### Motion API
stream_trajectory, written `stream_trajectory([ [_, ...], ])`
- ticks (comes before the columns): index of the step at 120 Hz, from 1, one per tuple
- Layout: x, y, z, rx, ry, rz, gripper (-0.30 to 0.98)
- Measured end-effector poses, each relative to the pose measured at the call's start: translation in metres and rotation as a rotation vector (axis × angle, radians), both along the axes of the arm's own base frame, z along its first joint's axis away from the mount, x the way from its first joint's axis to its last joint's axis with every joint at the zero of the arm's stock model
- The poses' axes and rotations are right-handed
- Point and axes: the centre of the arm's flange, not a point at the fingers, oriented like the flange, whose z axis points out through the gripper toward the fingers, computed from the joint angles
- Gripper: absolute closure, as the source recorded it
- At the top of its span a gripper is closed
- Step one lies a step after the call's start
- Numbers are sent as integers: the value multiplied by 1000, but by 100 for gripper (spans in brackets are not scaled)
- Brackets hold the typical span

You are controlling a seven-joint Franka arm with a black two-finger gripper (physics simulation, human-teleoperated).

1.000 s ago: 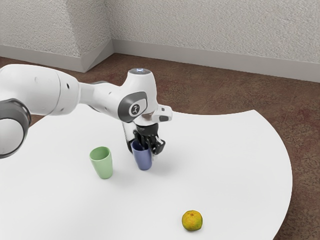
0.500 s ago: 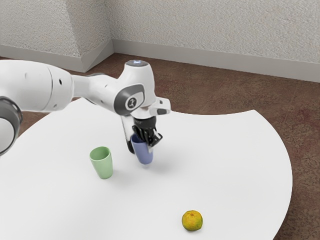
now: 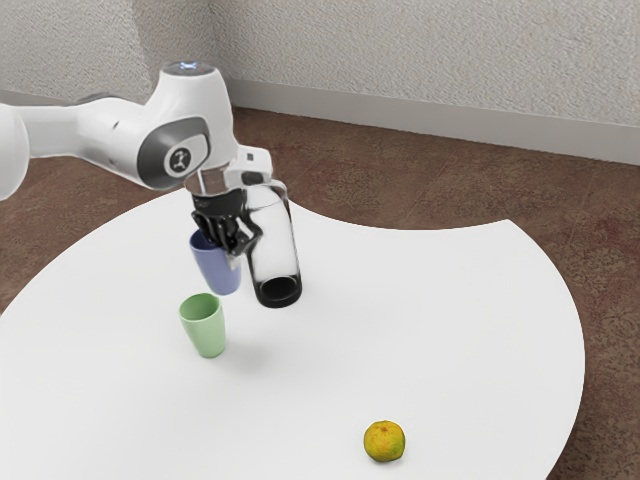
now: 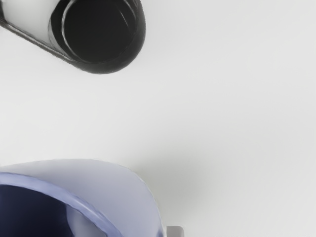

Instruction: Place the right cup onto the left cup

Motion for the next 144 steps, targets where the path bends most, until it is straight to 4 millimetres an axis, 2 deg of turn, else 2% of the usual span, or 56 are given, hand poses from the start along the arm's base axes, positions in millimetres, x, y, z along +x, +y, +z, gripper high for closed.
stream_trajectory([
  [20,-1,44,-7,11,29,69,78],
  [30,1,55,-17,17,45,84,78],
  [38,2,50,-23,20,50,72,78],
  [56,-2,21,-28,24,50,15,78],
  [66,-4,14,-27,24,46,3,78],
  [94,-9,34,-25,28,40,33,78],
  [113,-6,47,-32,33,47,53,78],
  [144,-11,35,-43,35,57,29,78],
])
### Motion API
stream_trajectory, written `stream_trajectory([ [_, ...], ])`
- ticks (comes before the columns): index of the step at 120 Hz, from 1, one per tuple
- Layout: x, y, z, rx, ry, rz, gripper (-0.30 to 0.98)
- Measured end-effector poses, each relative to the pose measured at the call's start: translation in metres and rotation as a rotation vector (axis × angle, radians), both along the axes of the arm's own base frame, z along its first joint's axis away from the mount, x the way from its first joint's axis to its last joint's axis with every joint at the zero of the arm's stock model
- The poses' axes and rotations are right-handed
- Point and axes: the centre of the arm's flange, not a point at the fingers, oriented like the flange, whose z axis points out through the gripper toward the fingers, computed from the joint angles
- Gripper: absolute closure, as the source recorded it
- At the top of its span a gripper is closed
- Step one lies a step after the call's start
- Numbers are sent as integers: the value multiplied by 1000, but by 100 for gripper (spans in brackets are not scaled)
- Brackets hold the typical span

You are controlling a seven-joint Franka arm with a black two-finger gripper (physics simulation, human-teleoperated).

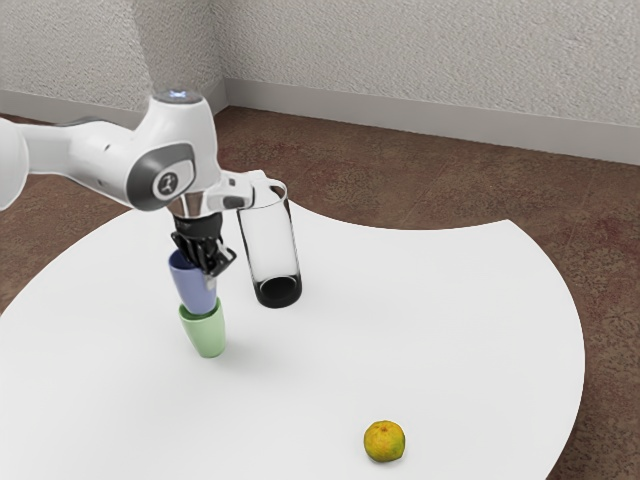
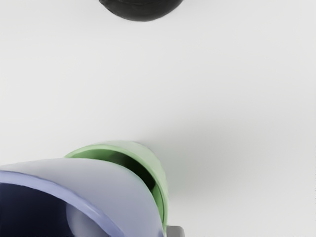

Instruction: Place the right cup onto the left cup

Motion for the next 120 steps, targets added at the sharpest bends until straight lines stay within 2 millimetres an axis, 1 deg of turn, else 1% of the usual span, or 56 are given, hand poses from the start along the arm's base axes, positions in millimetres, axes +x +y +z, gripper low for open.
stream_trajectory([
  [17,0,-4,-5,0,4,-8,78],
  [38,3,1,-13,3,4,0,78],
  [52,7,2,-25,5,20,0,78],
  [76,13,1,-54,7,52,-3,79],
  [80,13,1,-56,6,53,-2,76],
  [96,14,0,-56,-1,46,-3,45],
  [102,14,0,-54,-2,41,-4,36],
  [112,13,0,-48,-2,29,-5,24],
  [120,11,0,-37,-3,12,-6,18],
])
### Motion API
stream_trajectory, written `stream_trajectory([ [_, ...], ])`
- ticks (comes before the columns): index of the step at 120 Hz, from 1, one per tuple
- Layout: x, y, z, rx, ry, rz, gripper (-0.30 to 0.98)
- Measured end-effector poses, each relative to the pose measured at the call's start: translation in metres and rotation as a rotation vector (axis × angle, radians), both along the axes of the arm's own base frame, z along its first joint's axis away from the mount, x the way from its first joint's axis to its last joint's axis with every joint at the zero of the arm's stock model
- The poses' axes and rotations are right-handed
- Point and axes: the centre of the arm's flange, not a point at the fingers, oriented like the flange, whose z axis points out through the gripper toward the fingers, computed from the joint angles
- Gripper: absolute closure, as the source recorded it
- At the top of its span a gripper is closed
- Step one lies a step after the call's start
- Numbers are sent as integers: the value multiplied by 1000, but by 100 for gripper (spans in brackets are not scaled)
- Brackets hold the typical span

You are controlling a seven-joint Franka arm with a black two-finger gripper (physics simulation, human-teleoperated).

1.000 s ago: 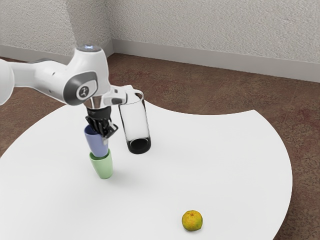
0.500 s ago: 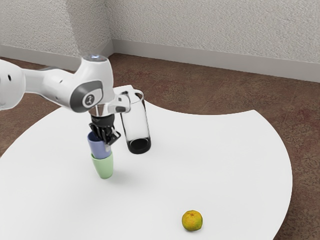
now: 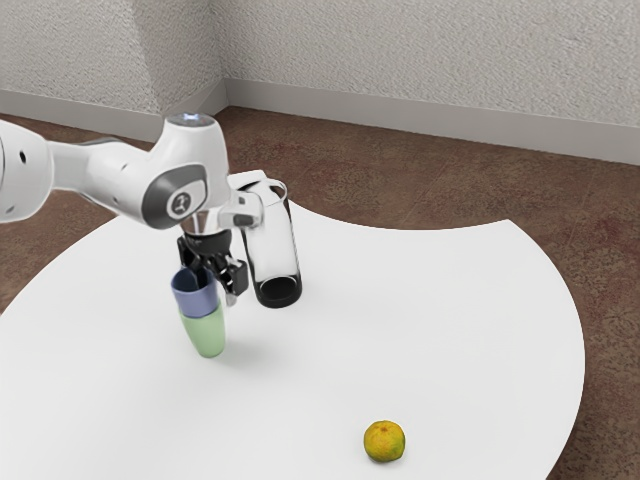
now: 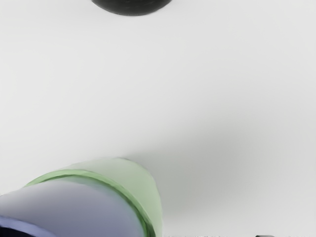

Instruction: Place the right cup onto the left cup

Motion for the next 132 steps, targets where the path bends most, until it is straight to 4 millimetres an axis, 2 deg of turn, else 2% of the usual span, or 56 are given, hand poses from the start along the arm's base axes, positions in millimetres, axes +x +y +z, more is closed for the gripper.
stream_trajectory([
  [19,-6,0,33,-1,-48,-2,8],
  [43,-18,0,84,-3,-105,-4,3],
  [66,4,-4,160,-33,-197,7,1],
  [75,18,-6,193,-41,-225,10,1],
  [81,29,-7,208,-42,-230,11,1],
  [90,39,-8,221,-43,-225,9,1],
  [101,36,-8,232,-43,-204,8,0],
  [132,28,-7,232,-40,-146,3,0],
])
